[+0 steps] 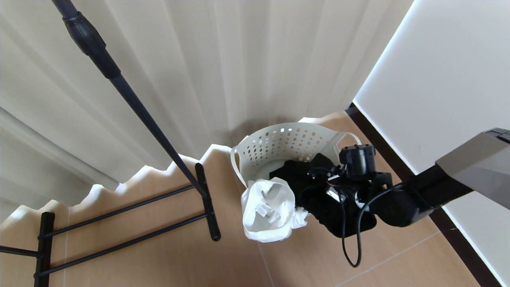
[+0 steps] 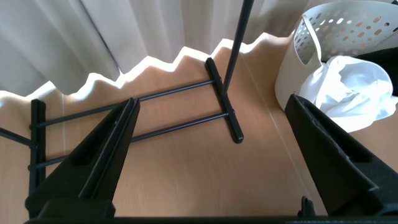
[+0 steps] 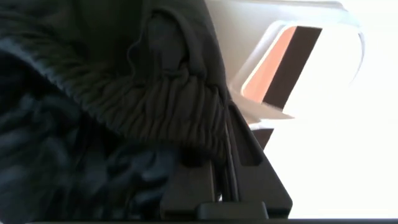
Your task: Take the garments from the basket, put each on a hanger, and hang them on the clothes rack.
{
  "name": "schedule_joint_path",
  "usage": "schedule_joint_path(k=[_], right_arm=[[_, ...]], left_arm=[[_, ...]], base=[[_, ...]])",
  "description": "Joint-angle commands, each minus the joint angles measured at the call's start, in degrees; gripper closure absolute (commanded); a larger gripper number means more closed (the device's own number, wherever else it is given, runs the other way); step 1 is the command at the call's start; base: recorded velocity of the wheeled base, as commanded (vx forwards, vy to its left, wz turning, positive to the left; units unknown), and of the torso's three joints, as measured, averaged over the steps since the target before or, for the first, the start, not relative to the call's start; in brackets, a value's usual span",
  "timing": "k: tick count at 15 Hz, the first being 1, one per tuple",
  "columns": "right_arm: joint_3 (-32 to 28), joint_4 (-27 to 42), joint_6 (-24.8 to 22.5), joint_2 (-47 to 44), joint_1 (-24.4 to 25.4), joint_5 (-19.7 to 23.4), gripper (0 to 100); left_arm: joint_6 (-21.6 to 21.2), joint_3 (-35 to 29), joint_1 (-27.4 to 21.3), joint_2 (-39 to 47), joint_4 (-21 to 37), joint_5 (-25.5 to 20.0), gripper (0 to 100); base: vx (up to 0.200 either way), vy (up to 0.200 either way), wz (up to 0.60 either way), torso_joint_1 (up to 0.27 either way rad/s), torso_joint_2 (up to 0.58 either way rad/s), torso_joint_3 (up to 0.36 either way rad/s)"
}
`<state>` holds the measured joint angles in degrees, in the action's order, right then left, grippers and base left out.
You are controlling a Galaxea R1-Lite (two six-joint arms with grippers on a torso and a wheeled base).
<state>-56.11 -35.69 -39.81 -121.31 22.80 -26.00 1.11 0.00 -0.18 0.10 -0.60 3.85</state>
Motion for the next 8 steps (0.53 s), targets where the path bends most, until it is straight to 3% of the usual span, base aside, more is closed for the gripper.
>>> schedule_joint_path(k=[1, 5, 8], right_arm=[[10.15, -2.71, 1.67, 12.68, 2.78, 0.16, 100], [19.81, -2.98, 7.47, 31.40, 9.90, 1.83, 100], [22.54, -2.54, 13.97, 42.47, 14.56, 1.83, 100]], left_arm=[[0.03, 0.00, 0.01, -0.01, -0.02, 0.01, 0], [0.03, 0.00, 0.01, -0.01, -0.02, 0.01, 0], [0.03, 0.00, 0.01, -0.01, -0.02, 0.01, 0]], base=[[0.000, 0.000, 0.00, 0.000, 0.00, 0.000], [0.000, 0.000, 0.00, 0.000, 0.00, 0.000], [0.000, 0.000, 0.00, 0.000, 0.00, 0.000]])
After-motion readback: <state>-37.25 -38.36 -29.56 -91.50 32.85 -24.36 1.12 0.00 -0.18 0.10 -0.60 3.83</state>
